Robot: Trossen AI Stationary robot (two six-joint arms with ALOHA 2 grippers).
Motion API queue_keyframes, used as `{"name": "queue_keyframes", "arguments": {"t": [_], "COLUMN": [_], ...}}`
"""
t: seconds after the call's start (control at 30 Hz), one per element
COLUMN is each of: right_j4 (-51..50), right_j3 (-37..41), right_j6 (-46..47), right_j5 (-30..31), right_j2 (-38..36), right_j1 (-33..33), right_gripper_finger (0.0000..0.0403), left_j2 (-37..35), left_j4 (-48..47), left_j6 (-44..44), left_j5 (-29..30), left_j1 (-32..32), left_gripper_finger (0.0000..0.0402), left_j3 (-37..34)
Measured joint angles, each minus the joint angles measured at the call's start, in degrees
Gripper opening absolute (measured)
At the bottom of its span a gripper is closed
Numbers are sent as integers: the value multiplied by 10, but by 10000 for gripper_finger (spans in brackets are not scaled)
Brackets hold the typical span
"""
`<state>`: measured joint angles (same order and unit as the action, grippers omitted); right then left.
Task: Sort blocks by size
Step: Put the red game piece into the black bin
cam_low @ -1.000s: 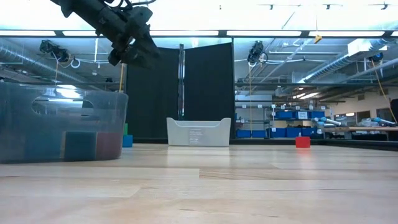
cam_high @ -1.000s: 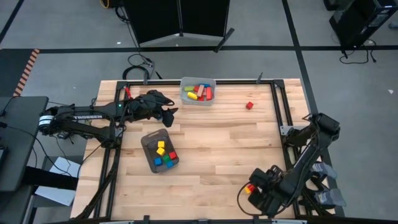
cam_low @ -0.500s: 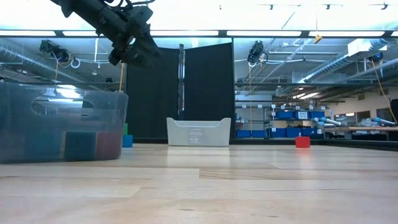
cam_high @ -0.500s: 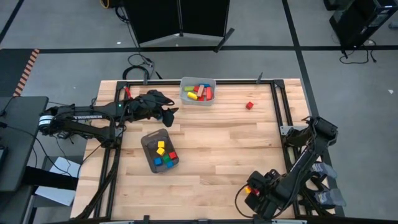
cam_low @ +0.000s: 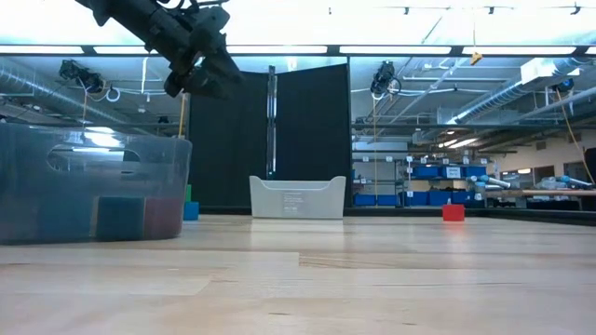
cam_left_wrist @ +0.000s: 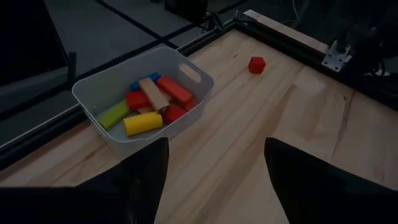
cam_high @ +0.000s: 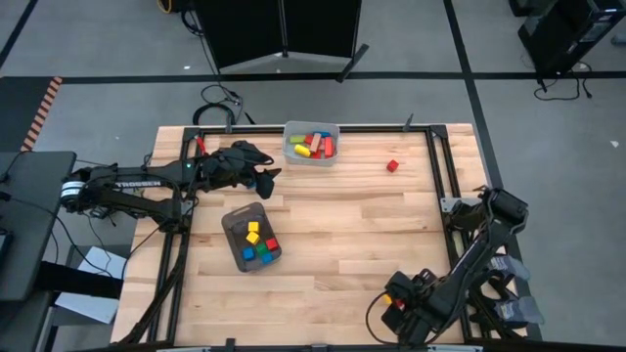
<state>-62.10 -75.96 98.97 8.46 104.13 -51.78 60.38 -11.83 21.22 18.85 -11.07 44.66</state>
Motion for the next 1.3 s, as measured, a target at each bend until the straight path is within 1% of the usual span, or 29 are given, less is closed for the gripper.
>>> {"name": "queue_keyframes", "arguments": {"t": [0.23, 0.33, 0.5, 0.9, 1.07, 1.2, 1.3], "right_j4": [1, 3, 3, 16, 46, 43, 42], "right_j3": [-1, -1, 0, 11, 28, 30, 30], "right_j6": [-2, -2, -10, -8, -9, -10, -12], "right_j5": [-7, -12, -21, -21, -24, -25, -25], "right_j2": [14, 25, 37, 37, 37, 36, 36], "right_j1": [1, 2, 2, 5, 6, 10, 10], "right_gripper_finger": [337, 333, 310, 239, 224, 214, 199], "left_j2": [0, 0, 0, 0, 0, 0, 0], "left_j4": [2, 2, 2, 2, 2, 1, 1], "left_j6": [-1, -1, -1, -3, -14, -14, -14], "left_j5": [0, 0, 0, 0, 0, 0, 0], "left_j1": [0, 0, 0, 0, 0, 0, 0], "left_gripper_finger": [272, 272, 272, 272, 272, 272, 272], "left_j3": [0, 0, 0, 0, 0, 0, 0]}}
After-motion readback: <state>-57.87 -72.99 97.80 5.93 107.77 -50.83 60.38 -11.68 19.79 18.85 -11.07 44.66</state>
